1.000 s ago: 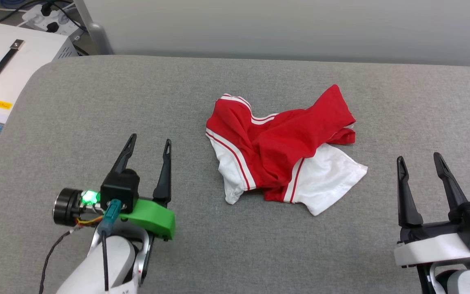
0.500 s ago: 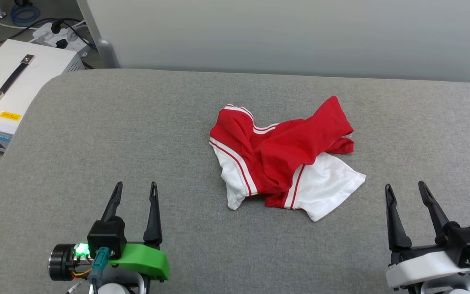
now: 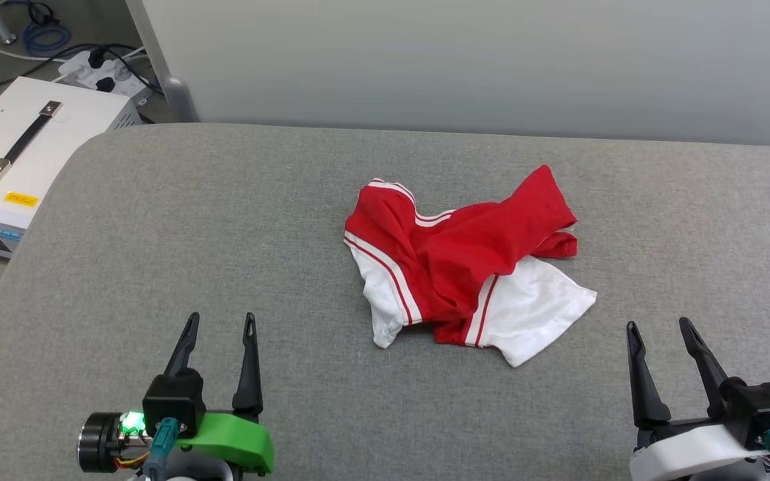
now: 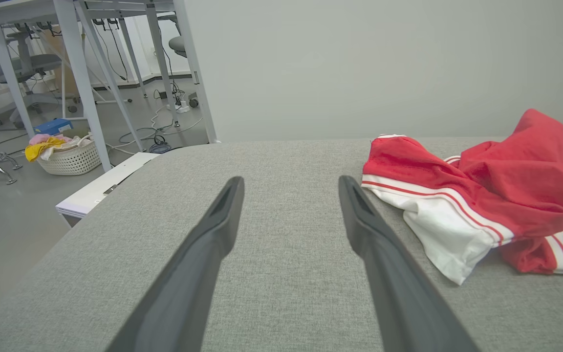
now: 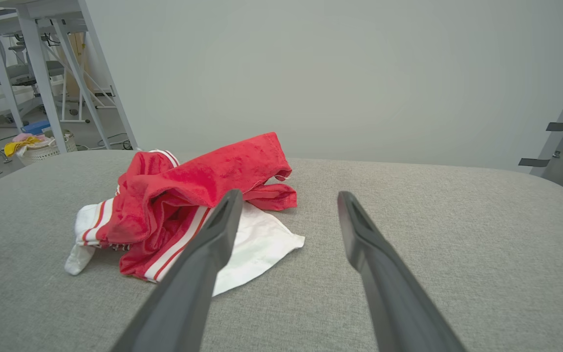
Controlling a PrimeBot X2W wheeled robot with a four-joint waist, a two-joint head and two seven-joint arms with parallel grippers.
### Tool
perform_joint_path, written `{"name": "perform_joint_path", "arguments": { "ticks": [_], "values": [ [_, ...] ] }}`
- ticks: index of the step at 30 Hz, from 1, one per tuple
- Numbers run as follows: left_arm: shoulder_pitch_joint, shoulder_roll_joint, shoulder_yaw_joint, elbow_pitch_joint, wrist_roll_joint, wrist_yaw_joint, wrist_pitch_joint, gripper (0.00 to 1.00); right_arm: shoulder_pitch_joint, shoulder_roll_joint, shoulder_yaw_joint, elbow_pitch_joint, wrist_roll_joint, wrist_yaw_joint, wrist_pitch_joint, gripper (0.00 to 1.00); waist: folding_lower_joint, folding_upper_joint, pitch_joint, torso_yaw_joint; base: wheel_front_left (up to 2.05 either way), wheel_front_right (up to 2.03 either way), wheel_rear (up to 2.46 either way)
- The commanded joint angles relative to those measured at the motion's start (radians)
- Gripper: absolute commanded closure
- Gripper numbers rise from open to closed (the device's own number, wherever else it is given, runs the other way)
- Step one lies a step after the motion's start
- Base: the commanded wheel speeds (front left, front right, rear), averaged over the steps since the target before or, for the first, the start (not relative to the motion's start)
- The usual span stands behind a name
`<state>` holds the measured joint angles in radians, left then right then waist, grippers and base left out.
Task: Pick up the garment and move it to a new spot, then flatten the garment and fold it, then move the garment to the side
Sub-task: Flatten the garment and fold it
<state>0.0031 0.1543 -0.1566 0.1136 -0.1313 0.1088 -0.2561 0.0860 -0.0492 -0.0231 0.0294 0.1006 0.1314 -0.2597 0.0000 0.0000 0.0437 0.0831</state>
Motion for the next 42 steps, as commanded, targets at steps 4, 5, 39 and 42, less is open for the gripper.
{"name": "perform_joint_path", "arguments": {
  "ticks": [4, 5, 39, 42],
  "values": [
    [0.020, -0.019, 0.022, 0.009, 0.029, -0.023, -0.006, 0.00, 0.011, -0.001, 0.002, 0.001, 0.003, -0.001, -0.002, 0.00, 0.0000, 0.0000, -0.002, 0.000, 0.00, 0.00, 0.00],
    [0.020, -0.022, 0.025, 0.010, 0.033, -0.027, -0.006, 0.00, 0.007, -0.001, 0.001, -0.001, 0.008, -0.001, -0.002, 0.00, 0.0000, 0.0000, -0.001, 0.000, 0.00, 0.00, 0.00],
    [-0.136, -0.092, 0.058, -0.033, 0.090, -0.086, -0.006, 0.00, -0.753, -0.706, 0.678, 0.038, 0.548, -0.001, 0.761, 0.00, 0.0000, 0.0000, 0.232, 0.067, 0.00, 0.00, 0.00],
    [-0.153, -0.094, 0.056, -0.048, 0.091, -0.087, -0.006, 0.00, -0.794, -0.739, 0.745, 0.035, 0.622, -0.001, 0.873, 0.00, 0.0000, 0.0000, 0.261, 0.076, 0.00, 0.00, 0.00]
  ]
}}
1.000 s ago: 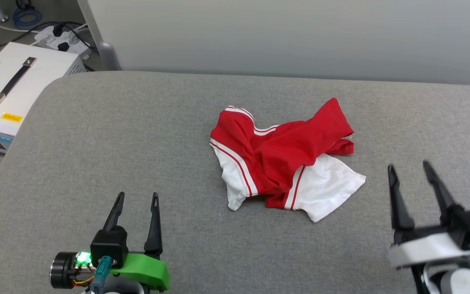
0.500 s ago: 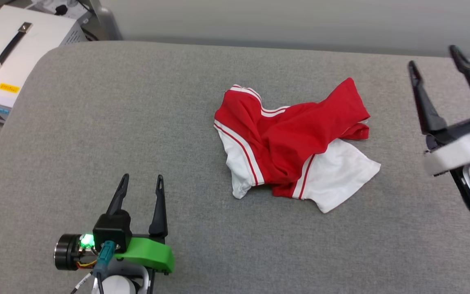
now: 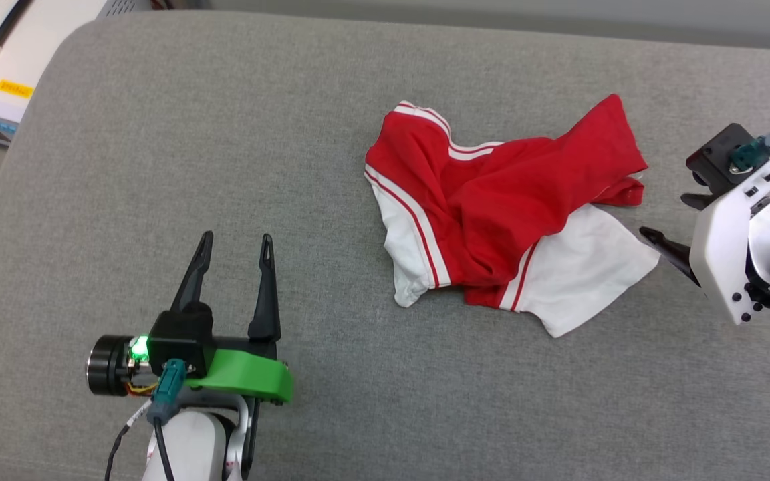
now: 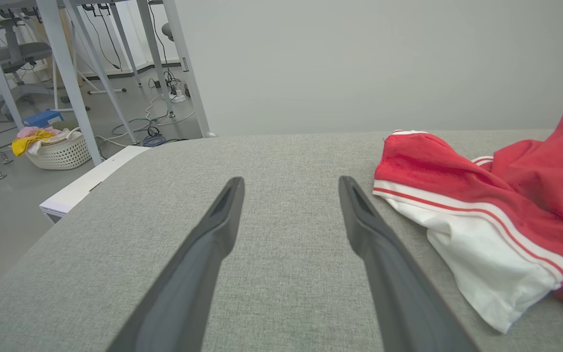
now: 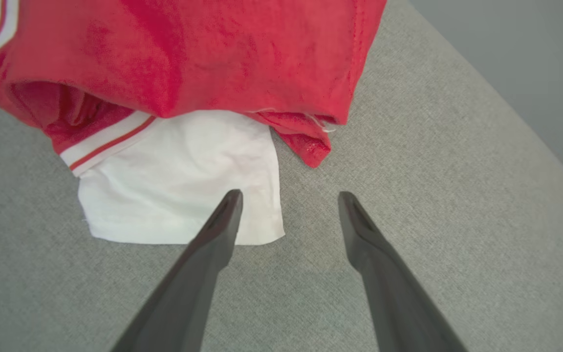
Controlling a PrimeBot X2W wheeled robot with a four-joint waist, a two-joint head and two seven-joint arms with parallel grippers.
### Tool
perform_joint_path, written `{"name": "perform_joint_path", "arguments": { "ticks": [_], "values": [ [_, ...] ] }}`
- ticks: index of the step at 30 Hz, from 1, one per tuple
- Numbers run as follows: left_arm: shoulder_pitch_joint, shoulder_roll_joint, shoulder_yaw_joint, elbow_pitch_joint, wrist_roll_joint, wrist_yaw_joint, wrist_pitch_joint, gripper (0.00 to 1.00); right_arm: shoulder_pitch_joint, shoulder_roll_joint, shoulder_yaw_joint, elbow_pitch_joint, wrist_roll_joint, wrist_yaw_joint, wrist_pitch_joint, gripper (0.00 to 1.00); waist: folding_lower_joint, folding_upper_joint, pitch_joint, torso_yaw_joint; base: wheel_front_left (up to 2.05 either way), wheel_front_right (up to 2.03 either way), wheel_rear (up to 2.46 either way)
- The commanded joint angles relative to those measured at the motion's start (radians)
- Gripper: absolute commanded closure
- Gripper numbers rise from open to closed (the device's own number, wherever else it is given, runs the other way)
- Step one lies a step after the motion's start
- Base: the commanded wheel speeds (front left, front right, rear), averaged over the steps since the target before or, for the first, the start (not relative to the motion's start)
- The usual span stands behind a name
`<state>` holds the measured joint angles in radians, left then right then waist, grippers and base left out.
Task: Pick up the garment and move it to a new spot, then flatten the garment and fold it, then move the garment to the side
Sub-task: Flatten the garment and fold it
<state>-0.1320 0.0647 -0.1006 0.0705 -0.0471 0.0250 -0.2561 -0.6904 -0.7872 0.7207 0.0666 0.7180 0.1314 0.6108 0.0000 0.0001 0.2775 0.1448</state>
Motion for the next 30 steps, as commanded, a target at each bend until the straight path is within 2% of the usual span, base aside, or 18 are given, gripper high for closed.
{"name": "perform_joint_path", "arguments": {
  "ticks": [1, 7, 14, 18, 19, 20, 25, 30],
  "values": [
    [-0.024, -0.006, -0.001, -0.010, 0.006, -0.002, -0.006, 0.00, -0.032, -0.007, 0.024, 0.004, 0.027, -0.001, 0.036, 0.00, 0.0000, -0.0001, 0.039, 0.017, 0.00, 0.00, 0.00],
    [-0.060, -0.011, -0.015, -0.033, -0.001, 0.002, -0.006, 0.00, -0.097, -0.011, 0.144, 0.073, 0.065, -0.001, 0.115, 0.00, 0.0000, -0.0001, 0.103, 0.045, 0.00, 0.00, 0.00],
    [-0.081, -0.013, -0.024, -0.040, -0.009, 0.011, -0.006, 0.00, -0.095, 0.028, 0.287, 0.217, 0.084, -0.001, 0.080, 0.00, 0.0000, -0.0001, 0.143, 0.070, 0.00, 0.00, 0.00],
    [-0.079, -0.014, -0.020, -0.037, -0.010, 0.016, -0.006, 0.00, -0.090, 0.048, 0.351, 0.252, 0.118, -0.001, 0.024, 0.00, 0.0000, -0.0001, 0.137, 0.068, 0.00, 0.00, 0.00],
    [-0.077, -0.014, -0.019, -0.036, -0.009, 0.017, -0.006, 0.00, -0.093, 0.051, 0.363, 0.252, 0.122, -0.001, 0.005, 0.22, 0.0000, -0.0001, 0.132, 0.065, 0.00, 0.00, 0.00],
    [-0.073, -0.014, -0.017, -0.033, -0.008, 0.017, -0.006, 0.00, -0.099, 0.054, 0.370, 0.253, 0.126, -0.001, -0.027, 1.00, 0.0000, -0.0001, 0.124, 0.061, 0.00, 0.00, 0.00],
    [-0.054, -0.014, -0.016, -0.018, -0.002, 0.013, -0.006, 0.00, -0.118, 0.050, 0.371, 0.251, 0.155, -0.001, -0.167, 1.00, 0.0000, -0.0001, 0.066, 0.039, 0.00, 0.00, 0.00],
    [-0.023, -0.014, -0.008, -0.007, 0.003, 0.011, -0.006, 0.00, -0.086, 0.003, 0.309, 0.210, 0.194, -0.001, -0.303, 1.00, 0.0000, -0.0001, -0.001, 0.017, 0.00, 0.00, 0.00]
  ]
}}
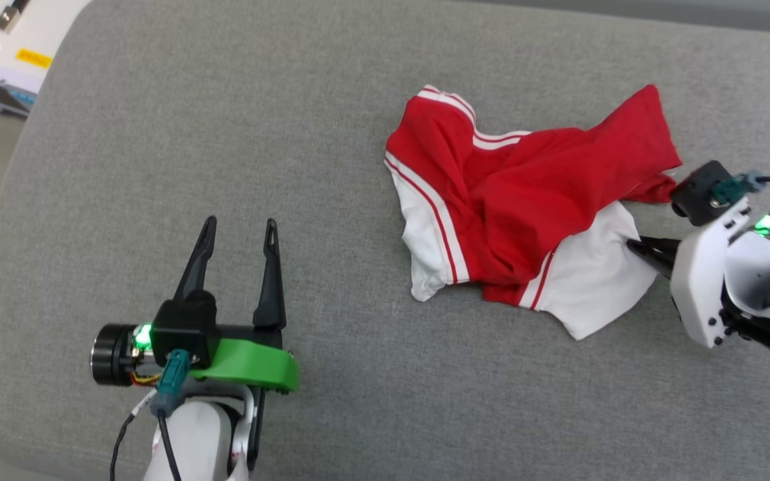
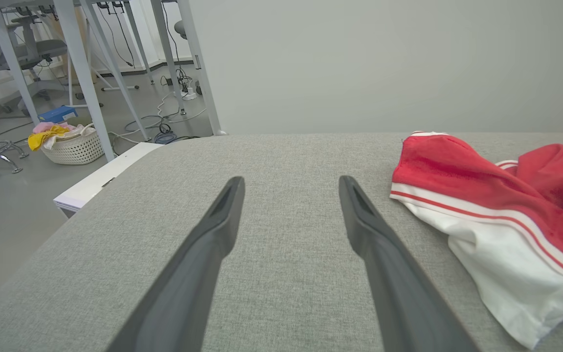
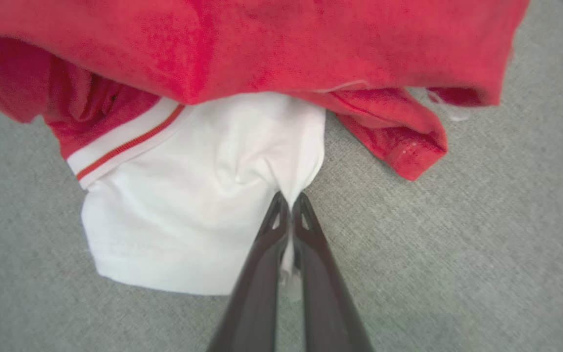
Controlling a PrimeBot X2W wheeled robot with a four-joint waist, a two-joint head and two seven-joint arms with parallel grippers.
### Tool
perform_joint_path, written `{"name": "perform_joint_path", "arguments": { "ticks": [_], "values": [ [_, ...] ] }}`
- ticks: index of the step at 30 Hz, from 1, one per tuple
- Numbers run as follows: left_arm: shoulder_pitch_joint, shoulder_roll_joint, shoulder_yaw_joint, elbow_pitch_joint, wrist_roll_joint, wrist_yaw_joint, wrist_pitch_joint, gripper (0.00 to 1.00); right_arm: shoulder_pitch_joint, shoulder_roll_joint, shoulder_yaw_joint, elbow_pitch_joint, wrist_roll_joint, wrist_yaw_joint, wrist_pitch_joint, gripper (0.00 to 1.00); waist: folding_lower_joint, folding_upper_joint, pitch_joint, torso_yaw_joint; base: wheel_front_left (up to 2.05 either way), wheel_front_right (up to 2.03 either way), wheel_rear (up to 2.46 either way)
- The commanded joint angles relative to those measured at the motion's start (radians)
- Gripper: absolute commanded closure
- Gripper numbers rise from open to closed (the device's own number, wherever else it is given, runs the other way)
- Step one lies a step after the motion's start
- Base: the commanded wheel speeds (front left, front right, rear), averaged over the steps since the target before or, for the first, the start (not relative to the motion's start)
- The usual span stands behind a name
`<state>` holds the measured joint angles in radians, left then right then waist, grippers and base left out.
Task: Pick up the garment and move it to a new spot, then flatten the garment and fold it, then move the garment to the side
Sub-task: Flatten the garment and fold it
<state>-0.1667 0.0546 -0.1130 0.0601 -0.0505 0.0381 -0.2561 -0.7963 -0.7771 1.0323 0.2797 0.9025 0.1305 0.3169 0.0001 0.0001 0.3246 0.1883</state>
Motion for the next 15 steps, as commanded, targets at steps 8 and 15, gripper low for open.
{"name": "perform_joint_path", "arguments": {
  "ticks": [8, 15],
  "values": [
    [0.071, -0.001, 0.030, 0.009, 0.015, -0.009, -0.006, 0.00, 0.219, -0.122, -0.161, -0.057, 0.084, 0.000, -0.113, 1.00, -0.0001, -0.0001, -0.117, -0.072, 0.00, 0.00, 0.00],
    [0.090, 0.000, 0.042, 0.011, 0.022, -0.016, -0.006, 0.00, 0.439, -0.165, -0.306, 0.019, 0.152, 0.000, -0.136, 1.00, -0.0001, -0.0001, -0.137, -0.095, 0.00, 0.00, 0.00]
  ]
}}
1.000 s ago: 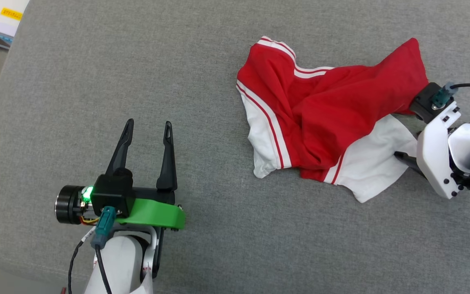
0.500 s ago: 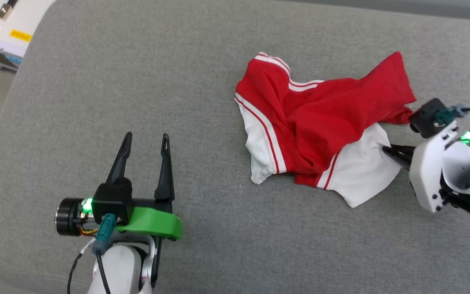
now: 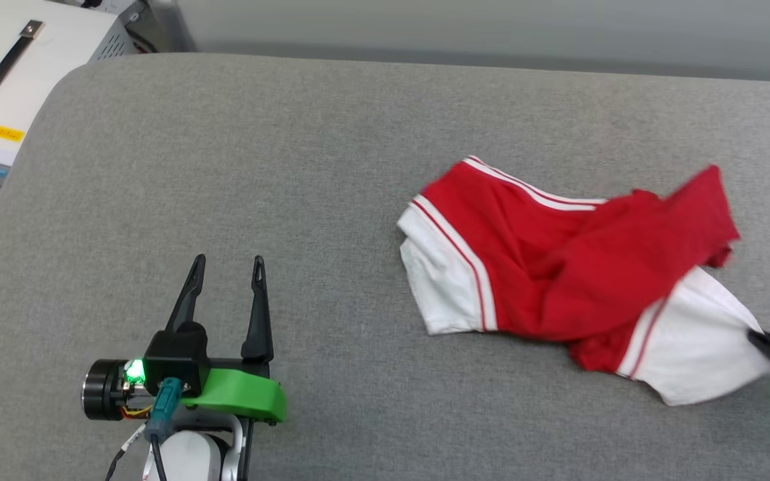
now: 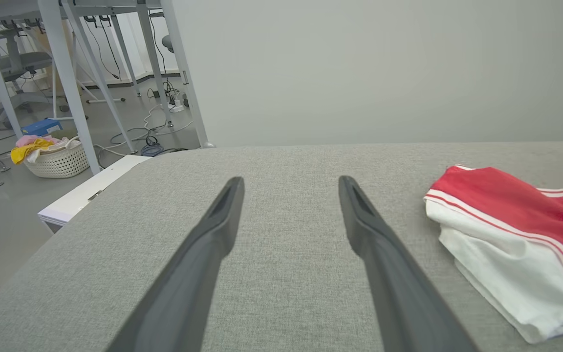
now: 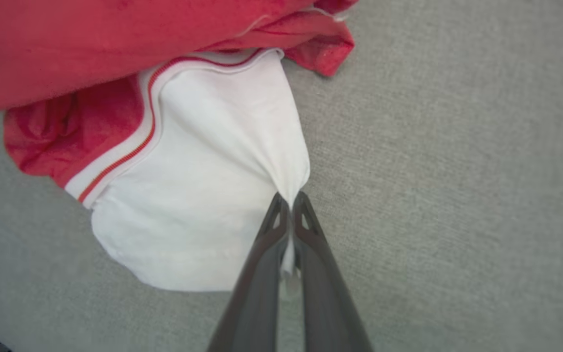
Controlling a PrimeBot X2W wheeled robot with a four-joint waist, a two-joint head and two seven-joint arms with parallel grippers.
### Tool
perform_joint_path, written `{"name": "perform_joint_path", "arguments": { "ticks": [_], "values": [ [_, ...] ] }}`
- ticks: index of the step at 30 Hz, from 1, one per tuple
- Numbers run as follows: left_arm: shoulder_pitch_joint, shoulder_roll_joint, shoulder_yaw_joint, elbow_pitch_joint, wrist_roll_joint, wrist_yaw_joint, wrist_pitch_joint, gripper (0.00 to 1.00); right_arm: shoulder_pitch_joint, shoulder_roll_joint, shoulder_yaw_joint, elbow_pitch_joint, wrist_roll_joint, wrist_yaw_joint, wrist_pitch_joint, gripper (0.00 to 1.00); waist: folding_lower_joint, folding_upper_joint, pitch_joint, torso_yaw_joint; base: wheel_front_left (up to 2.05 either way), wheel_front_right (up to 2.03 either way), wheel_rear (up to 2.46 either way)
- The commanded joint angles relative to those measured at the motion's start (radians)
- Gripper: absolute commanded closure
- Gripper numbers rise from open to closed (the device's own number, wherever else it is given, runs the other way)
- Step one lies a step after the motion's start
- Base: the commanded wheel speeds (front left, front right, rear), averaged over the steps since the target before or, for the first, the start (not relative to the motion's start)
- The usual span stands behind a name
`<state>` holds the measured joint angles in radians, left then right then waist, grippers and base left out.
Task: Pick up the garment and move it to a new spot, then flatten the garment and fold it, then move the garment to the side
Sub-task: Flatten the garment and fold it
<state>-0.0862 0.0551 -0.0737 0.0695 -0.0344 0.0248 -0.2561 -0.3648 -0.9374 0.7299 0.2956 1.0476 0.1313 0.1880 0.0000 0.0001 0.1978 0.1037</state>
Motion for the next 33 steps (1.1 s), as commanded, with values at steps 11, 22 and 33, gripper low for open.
{"name": "perform_joint_path", "arguments": {
  "ticks": [11, 22, 33],
  "values": [
    [0.004, -0.001, 0.001, 0.013, 0.010, -0.009, -0.006, 0.00, 0.166, 0.099, -0.091, 0.253, -0.019, -0.001, -0.015, 1.00, 0.0000, -0.0001, -0.010, -0.002, 0.00, 0.00, 0.00],
    [0.032, 0.007, 0.021, 0.010, 0.013, -0.011, -0.006, 0.00, 0.112, 0.189, -0.316, 0.310, -0.257, -0.001, -0.384, 0.00, 0.0000, -0.0001, -0.067, -0.031, 0.00, 0.00, 0.00],
    [-0.040, 0.050, 0.034, -0.014, 0.007, -0.058, -0.006, 0.00, 0.199, 0.487, -0.760, -0.084, -0.685, -0.001, -0.449, 0.00, 0.0000, -0.0001, -0.081, -0.053, 0.00, 0.00, 0.00]
  ]
}}
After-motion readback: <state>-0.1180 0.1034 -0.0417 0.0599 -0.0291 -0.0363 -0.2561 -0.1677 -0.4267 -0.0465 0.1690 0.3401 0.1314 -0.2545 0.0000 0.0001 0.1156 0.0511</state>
